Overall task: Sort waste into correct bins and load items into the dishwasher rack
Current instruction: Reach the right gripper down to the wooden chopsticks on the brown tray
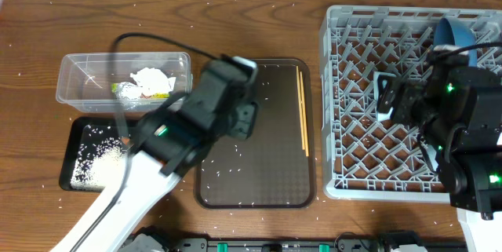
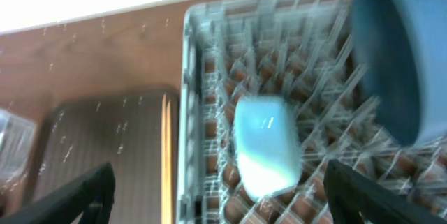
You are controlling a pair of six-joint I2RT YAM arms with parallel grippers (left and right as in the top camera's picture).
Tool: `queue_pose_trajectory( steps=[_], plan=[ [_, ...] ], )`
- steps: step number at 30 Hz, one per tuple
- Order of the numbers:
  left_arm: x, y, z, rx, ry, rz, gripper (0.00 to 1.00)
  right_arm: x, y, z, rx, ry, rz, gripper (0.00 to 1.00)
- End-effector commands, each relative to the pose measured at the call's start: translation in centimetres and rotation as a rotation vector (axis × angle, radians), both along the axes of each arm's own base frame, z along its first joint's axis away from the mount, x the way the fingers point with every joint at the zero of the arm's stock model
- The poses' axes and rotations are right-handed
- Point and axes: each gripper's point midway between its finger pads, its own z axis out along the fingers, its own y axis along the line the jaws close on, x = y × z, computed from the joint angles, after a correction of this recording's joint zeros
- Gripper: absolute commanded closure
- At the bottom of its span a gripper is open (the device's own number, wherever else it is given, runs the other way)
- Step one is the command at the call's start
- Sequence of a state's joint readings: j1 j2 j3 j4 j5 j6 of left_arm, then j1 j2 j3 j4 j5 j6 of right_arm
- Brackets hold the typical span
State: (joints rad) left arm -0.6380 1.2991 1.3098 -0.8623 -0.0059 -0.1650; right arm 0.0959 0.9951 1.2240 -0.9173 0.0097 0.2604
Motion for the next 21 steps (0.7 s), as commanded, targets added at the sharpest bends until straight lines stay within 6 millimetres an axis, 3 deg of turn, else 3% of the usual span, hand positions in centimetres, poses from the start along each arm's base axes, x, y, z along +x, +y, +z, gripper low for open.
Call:
queue_pose_trajectory(
  steps=[1, 4, 6, 12, 19, 20, 21],
  plan=[
    [0.8, -0.7, -2.4, 0.062, 0.054, -0.026, 0.43, -0.8, 1.5, -1.0, 0.090, 0.071, 0.028, 0.19],
    [1.6, 0.1, -4.2, 0.089, 0.106, 0.067, 0.44, -1.5, 3.3, -2.0, 0.156, 0.134, 0.104, 0.26],
    [2.0, 0.6, -4.3, 0.078, 0.115, 0.108, 0.44, -1.8, 4.7, -2.8, 0.192, 0.187, 0.158, 0.30],
    [2.2, 3.2, -0.8, -0.001, 0.043, 0.198, 0.43, -1.0, 9.2, -7.1, 0.128, 0.328, 0.283, 0.34],
    [-2.1, 7.8, 3.6, -0.048, -0.019, 0.260, 0.42, 1.7, 14.1, -15.1, -0.052, 0.475, 0.278, 0.45],
    [-2.8, 8.3, 3.9, -0.050, -0.022, 0.264, 0.37, 1.9, 14.8, -16.2, -0.063, 0.493, 0.291, 0.50],
    [-3.5, 8.7, 4.3, -0.053, -0.027, 0.267, 0.23, 2.1, 15.4, -17.5, -0.081, 0.512, 0.298, 0.56]
  ],
)
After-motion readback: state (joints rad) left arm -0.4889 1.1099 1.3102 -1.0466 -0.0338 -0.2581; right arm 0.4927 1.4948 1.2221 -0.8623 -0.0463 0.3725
